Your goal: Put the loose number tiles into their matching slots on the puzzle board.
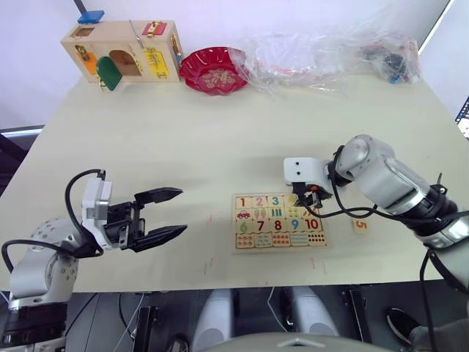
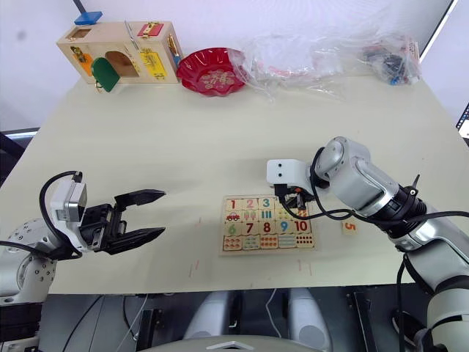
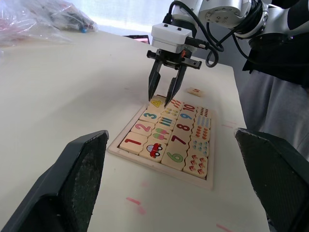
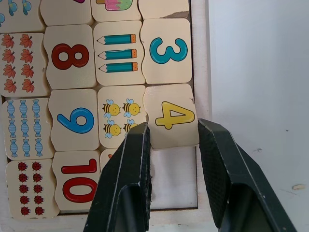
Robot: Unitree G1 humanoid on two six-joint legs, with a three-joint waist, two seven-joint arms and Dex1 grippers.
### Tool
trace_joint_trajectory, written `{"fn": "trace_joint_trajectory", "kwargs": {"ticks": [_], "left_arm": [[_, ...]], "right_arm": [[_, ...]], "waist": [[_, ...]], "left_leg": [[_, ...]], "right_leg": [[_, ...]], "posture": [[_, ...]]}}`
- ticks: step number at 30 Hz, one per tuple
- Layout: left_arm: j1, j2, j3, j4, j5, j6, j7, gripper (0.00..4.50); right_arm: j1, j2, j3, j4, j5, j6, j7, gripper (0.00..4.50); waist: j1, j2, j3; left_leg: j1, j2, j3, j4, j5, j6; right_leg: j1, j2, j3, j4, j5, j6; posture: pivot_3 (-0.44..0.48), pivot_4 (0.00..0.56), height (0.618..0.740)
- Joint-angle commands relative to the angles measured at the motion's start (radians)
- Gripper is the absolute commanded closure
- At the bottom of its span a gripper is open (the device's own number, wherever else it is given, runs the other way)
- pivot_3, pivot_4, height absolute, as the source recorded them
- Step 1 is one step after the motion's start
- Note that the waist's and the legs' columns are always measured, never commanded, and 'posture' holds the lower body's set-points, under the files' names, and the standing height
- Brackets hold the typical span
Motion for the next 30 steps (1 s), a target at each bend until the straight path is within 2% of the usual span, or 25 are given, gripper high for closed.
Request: {"fn": "trace_joint_trajectory", "kwargs": {"ticks": [1,30], "left_arm": [[0.0,0.003,0.006,-0.004,-0.003,-0.013,-0.007,0.0],[-0.013,0.0,-0.005,-0.007,-0.001,-0.011,0.004,0.0]], "right_arm": [[-0.012,0.0,-0.006,-0.017,-0.007,-0.001,0.003,3.64],[-0.016,0.001,-0.009,-0.01,-0.007,-0.005,0.004,3.64]], "waist": [[0.0,0.0,0.0],[0.0,0.0,0.0]], "left_leg": [[0.0,0.0,0.0,0.0,0.0,0.0],[0.0,0.0,0.0,0.0,0.0,0.0]], "right_leg": [[0.0,0.0,0.0,0.0,0.0,0.0],[0.0,0.0,0.0,0.0,0.0,0.0]], "posture": [[0.0,0.15,0.74],[0.0,0.15,0.74]]}}
